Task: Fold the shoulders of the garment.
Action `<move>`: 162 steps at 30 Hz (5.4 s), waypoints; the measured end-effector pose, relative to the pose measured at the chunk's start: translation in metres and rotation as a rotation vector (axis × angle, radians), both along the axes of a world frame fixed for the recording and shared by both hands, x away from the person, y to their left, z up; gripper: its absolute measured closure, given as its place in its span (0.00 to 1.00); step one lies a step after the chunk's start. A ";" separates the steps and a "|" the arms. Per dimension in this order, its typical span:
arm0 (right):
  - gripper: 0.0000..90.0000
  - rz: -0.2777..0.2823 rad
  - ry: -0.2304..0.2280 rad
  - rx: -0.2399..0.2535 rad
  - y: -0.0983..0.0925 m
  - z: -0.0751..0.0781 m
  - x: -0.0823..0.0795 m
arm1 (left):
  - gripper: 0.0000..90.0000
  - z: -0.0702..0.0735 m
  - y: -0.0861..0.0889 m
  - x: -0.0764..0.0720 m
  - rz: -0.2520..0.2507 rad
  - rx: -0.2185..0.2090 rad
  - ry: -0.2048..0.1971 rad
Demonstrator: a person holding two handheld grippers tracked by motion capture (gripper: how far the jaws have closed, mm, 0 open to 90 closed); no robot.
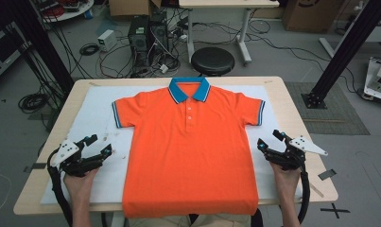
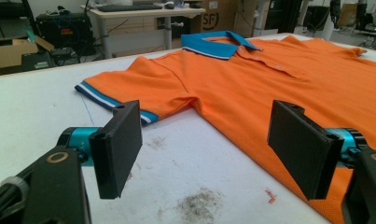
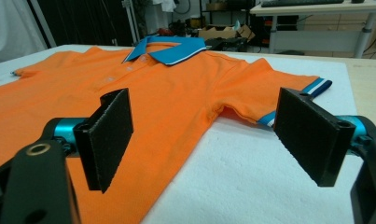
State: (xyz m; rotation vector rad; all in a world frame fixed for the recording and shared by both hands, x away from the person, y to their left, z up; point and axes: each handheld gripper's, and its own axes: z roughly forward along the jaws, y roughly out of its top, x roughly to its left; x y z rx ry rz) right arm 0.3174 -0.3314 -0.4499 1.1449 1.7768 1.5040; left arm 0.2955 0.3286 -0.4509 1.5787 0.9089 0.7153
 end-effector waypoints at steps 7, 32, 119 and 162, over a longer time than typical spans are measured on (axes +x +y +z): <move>0.23 -0.012 0.032 -0.070 0.007 0.001 0.004 | 0.29 0.000 0.001 0.002 0.018 -0.005 0.018; 0.23 -0.022 0.032 -0.094 0.009 0.001 0.005 | 0.30 0.001 -0.004 0.008 0.061 0.036 0.093; 0.23 -0.070 0.056 -0.200 0.019 0.002 0.007 | 0.93 0.023 -0.040 0.147 0.209 0.068 0.518; 0.23 -0.089 0.067 -0.252 0.026 0.002 0.007 | 0.76 0.040 -0.155 0.149 0.023 0.323 0.418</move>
